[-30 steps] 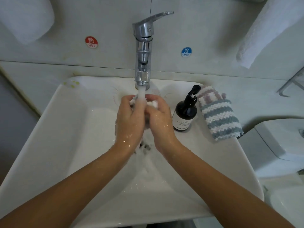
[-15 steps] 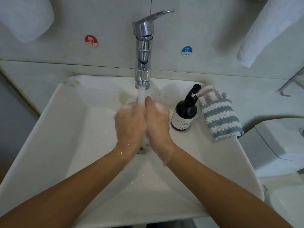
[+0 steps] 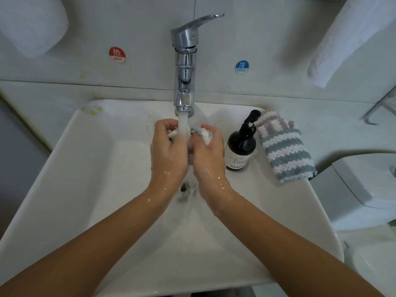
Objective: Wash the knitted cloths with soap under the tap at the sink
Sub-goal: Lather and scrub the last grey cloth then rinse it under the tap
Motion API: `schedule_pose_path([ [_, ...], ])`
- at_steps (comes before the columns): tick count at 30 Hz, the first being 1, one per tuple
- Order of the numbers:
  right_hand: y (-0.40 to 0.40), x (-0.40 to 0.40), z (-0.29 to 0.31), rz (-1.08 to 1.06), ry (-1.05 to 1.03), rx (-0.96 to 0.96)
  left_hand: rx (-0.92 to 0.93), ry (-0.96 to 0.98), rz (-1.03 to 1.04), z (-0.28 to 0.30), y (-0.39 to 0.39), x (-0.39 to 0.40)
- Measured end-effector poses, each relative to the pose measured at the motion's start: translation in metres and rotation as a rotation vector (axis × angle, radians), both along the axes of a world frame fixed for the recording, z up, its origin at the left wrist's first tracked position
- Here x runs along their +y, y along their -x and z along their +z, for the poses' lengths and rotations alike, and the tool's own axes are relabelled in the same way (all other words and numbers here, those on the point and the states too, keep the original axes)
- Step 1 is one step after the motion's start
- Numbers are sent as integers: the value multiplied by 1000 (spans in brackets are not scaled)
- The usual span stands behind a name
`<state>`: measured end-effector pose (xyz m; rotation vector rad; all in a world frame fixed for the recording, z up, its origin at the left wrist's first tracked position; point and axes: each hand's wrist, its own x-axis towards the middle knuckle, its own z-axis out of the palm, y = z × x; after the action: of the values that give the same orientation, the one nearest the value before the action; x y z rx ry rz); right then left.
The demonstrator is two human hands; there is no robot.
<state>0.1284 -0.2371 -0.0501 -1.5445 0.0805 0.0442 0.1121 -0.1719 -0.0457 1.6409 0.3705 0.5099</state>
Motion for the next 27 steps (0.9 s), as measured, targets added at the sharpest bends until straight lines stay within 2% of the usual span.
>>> schedule_pose_path([
  [3, -3, -3, 1, -29, 14, -46, 24, -18, -45, -1, 4, -2],
  [6, -7, -1, -3, 8, 128, -130, 58, -63, -47, -1, 8, -4],
  [13, -4, 5, 7, 90, 251, 32, 28, -85, 137, 4, 13, -8],
  [16, 2, 8, 10, 148, 310, -50, 56, -33, 210, 0, 0, 3],
  [23, 24, 20, 2, 308, 159, -228, -3, 219, 297, 5, -8, 26],
  [27, 22, 15, 5, 239, 132, -114, 38, 231, 186, 5, -4, 19],
])
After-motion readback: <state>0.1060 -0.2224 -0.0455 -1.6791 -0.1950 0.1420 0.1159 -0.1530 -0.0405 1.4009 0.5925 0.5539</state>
